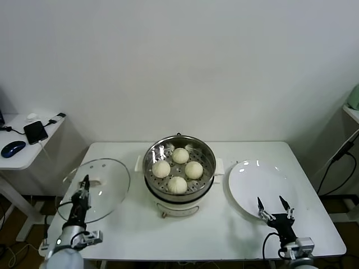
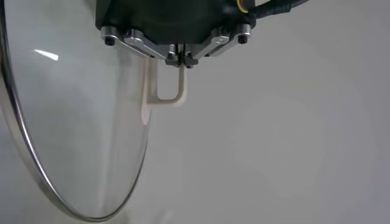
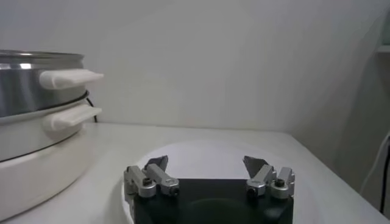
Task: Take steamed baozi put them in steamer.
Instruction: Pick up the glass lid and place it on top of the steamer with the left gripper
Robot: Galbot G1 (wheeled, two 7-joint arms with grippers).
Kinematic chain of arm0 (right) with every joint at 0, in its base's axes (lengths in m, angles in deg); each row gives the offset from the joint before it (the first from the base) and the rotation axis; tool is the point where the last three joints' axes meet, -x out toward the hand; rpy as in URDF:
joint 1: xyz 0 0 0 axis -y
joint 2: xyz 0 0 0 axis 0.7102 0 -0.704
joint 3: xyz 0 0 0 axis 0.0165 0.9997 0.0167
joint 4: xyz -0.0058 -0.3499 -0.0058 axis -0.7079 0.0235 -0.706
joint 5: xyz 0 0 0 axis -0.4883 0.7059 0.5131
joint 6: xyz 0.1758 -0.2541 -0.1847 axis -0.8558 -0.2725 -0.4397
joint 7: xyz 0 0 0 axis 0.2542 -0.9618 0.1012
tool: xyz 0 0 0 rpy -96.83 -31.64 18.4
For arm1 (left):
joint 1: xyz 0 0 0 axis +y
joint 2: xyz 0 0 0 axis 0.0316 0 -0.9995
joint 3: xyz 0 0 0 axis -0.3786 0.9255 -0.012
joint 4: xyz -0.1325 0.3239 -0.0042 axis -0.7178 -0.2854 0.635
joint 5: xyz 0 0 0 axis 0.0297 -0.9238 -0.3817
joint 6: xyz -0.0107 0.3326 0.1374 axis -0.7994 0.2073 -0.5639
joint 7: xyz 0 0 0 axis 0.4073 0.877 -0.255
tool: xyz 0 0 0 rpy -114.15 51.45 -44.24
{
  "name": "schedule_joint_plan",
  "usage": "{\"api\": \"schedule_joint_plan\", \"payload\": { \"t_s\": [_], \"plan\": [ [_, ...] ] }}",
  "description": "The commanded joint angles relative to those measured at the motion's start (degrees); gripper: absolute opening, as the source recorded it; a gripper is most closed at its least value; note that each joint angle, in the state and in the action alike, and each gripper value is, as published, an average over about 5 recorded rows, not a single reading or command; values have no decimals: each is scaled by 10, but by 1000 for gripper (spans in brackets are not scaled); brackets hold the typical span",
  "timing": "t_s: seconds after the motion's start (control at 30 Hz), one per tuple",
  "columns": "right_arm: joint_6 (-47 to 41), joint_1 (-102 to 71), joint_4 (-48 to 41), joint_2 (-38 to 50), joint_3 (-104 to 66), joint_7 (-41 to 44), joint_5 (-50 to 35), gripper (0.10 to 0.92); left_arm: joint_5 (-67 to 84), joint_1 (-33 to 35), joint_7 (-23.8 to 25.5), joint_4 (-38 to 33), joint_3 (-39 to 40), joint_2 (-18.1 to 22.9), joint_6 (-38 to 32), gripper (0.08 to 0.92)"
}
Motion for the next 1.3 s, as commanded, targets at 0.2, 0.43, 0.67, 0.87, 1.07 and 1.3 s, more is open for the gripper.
{"api": "schedule_joint_plan", "payload": {
  "t_s": [0.2,0.43,0.67,0.87,1.07,1.3],
  "plan": [
    [-11,2,-2,1,8,-18,27,823,16,-17,122,-183,33,-29,153,133],
    [6,-1,-17,1,13,-6,29,823,-78,-92,163,-192,187,-22,228,133],
    [21,1,-30,0,14,-1,27,823,-141,-179,233,-163,311,23,289,133],
    [34,-3,-37,0,13,0,23,823,-208,-213,278,-148,376,82,313,133],
    [49,-10,-43,0,10,-2,11,823,-264,-222,282,-109,421,148,316,133],
    [61,-15,-48,1,6,-3,4,823,-282,-240,261,-43,449,199,312,133]
  ]
}}
